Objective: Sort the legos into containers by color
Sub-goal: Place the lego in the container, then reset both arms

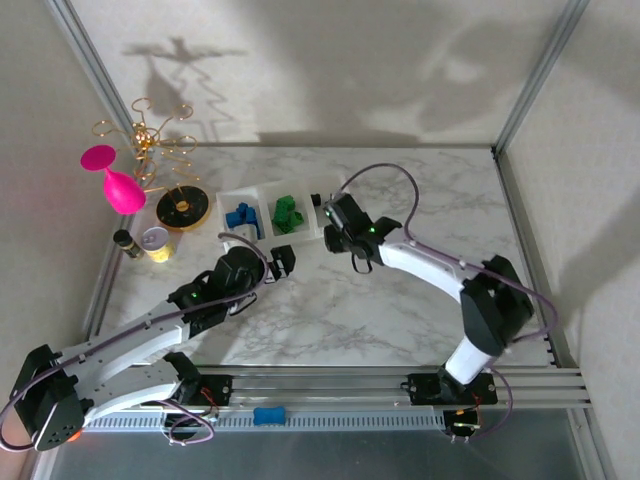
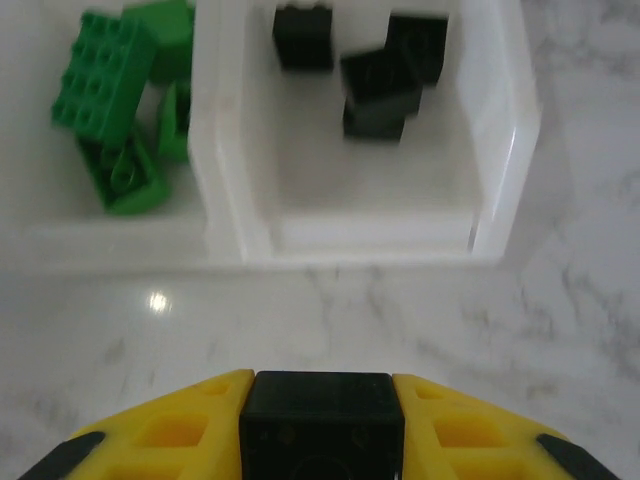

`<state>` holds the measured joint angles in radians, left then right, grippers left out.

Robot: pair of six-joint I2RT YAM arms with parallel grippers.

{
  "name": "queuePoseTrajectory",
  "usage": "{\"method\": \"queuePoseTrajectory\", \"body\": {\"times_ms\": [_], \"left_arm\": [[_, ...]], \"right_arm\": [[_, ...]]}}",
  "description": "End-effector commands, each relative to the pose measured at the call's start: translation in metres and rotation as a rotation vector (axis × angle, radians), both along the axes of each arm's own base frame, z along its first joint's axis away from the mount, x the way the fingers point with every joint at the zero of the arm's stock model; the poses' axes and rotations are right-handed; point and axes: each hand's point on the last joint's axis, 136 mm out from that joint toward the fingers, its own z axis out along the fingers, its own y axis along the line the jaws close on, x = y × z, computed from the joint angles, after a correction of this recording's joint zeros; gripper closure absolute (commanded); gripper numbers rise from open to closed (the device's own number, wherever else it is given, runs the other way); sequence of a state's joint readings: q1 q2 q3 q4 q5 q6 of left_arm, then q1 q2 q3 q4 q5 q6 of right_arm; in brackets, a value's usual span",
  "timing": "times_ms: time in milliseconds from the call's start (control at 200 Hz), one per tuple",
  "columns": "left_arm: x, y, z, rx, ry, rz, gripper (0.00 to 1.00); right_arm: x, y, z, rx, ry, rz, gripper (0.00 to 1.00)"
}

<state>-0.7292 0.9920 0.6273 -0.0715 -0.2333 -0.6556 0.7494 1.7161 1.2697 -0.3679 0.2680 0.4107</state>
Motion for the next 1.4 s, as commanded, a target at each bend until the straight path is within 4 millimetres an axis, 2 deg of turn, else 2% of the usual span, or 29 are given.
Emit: {"method": "queuePoseTrajectory", "body": {"times_ms": [0,60,145,165,260,426,621,741,926,1056,1126,1212,1287,1392], "left_arm": [[0.015,0.006,0.018,0.0,-0.028,0.04,0.0],[0.021,0.007,0.02,-0.012,-0.02,0.053,0.0],[0.026,0.008,0.022,-0.031,-0.026,0.066,0.0],[0.027,0.008,0.022,-0.036,-0.029,0.068,0.0],[0.031,0.01,0.019,-0.043,-0.023,0.073,0.0],[0.035,0.012,0.013,-0.033,0.002,0.081,0.0],[0.038,0.012,0.019,-0.051,-0.01,0.073,0.0],[0.038,0.015,0.022,-0.053,-0.021,0.083,0.0],[0.038,0.026,0.028,-0.028,-0.045,0.115,0.0],[0.038,0.056,0.035,0.049,-0.099,0.227,0.0],[0.036,0.087,0.038,0.116,-0.139,0.356,0.0],[0.034,0.125,0.034,0.195,-0.173,0.499,0.0],[0.034,0.159,0.024,0.242,-0.18,0.62,0.0],[0.03,0.198,0.013,0.364,-0.218,0.775,0.0]], "right_arm": [[0.046,0.009,0.008,-0.005,-0.074,-0.018,0.67],[0.063,0.012,0.005,-0.029,-0.087,-0.035,0.68],[0.078,0.023,0.002,-0.03,-0.11,-0.026,0.67],[0.089,0.015,0.003,-0.025,-0.112,-0.051,0.67],[0.105,0.02,-0.004,-0.022,-0.117,-0.054,0.67],[0.124,0.017,-0.013,-0.035,-0.126,-0.088,0.66],[0.134,0.024,-0.017,-0.034,-0.105,-0.051,0.6],[0.135,0.023,0.006,-0.022,-0.15,-0.045,0.49],[0.124,0.009,0.061,0.005,-0.233,-0.06,0.4],[0.104,-0.024,0.106,0.047,-0.326,-0.113,0.27],[0.091,-0.054,0.122,0.068,-0.37,-0.175,0.16],[0.072,-0.104,0.127,0.068,-0.436,-0.292,0.02],[0.056,-0.151,0.12,0.029,-0.494,-0.397,0.01],[0.033,-0.226,0.091,-0.058,-0.556,-0.574,0.01]]}}
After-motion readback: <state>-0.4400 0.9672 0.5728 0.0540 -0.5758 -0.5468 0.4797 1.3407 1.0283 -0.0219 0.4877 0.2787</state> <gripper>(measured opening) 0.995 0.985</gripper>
